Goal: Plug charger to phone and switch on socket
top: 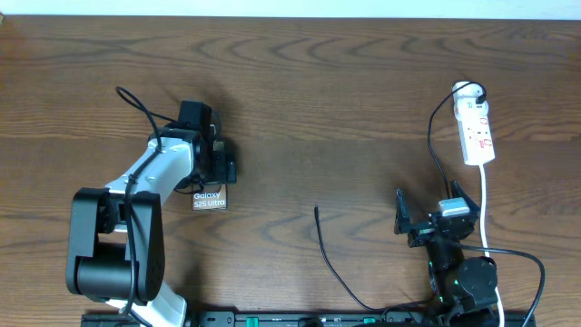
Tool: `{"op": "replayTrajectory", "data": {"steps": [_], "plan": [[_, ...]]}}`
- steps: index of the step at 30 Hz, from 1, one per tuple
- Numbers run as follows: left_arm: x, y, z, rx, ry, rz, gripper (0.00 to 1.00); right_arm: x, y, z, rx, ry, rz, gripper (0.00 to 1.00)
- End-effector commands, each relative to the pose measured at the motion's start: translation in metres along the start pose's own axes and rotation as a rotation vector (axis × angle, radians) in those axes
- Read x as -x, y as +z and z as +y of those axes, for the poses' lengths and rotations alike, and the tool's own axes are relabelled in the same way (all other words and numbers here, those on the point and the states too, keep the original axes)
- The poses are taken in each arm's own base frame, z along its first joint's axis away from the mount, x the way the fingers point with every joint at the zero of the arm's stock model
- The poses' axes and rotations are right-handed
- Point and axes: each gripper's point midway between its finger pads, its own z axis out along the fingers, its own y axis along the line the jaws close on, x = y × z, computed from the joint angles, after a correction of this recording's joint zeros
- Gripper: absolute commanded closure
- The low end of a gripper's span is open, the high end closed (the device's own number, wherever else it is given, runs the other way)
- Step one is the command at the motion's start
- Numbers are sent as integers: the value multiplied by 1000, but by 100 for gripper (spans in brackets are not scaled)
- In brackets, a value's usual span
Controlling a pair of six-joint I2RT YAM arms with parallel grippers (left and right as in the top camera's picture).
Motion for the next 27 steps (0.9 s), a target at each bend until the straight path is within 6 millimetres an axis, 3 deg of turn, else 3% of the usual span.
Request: {"op": "replayTrajectory", "data": {"steps": [1, 27], "plan": [[-41, 30, -9, -71, -20, 157, 4, 0, 0, 1, 1, -8, -4, 1], [-47, 33, -4, -49, -12, 167, 1, 0, 0, 1, 1, -8, -4, 1]]}}
